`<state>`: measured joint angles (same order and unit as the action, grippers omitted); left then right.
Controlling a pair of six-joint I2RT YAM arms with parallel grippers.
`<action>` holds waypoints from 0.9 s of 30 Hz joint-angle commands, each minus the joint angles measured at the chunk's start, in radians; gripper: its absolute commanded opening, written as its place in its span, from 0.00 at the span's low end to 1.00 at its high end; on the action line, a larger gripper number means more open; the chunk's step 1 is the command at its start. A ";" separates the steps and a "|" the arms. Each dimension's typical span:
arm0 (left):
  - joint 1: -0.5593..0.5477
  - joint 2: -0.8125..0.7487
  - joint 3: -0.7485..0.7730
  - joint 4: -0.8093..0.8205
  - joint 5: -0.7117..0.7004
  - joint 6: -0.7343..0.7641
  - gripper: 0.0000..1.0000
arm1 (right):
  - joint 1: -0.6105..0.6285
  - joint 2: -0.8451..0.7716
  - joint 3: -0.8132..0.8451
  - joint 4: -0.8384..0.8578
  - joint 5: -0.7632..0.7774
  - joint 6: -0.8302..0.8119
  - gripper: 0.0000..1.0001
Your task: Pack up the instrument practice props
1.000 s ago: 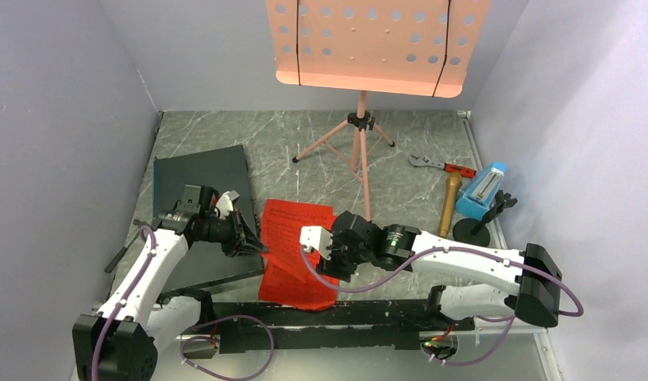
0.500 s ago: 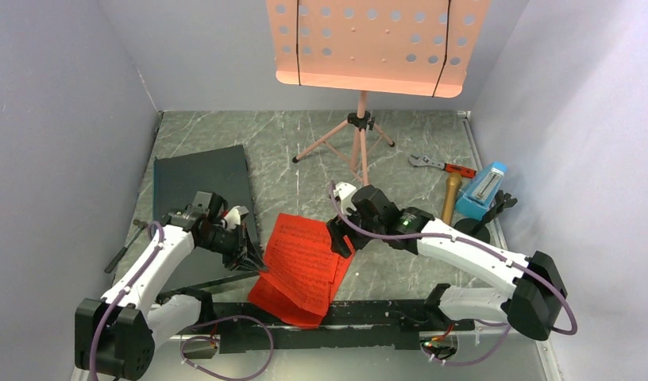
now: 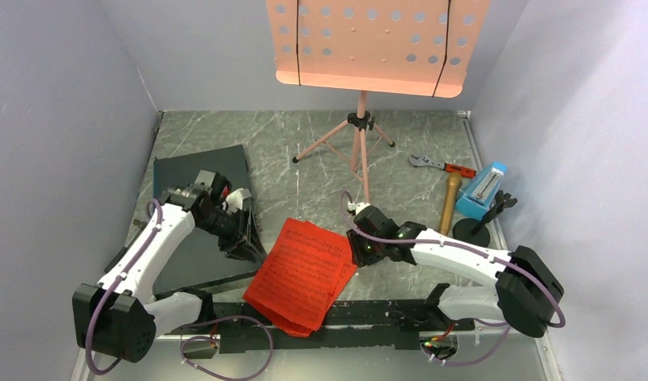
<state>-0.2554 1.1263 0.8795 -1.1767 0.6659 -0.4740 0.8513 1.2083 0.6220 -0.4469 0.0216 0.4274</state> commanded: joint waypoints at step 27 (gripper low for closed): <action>-0.274 0.327 0.229 0.363 -0.387 -0.063 0.47 | -0.210 0.407 0.239 0.386 -0.004 -0.100 0.09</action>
<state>-0.5255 1.4342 1.0576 -0.8627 0.3557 -0.5591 0.6559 1.5726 0.7479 -0.0944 -0.0235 0.4137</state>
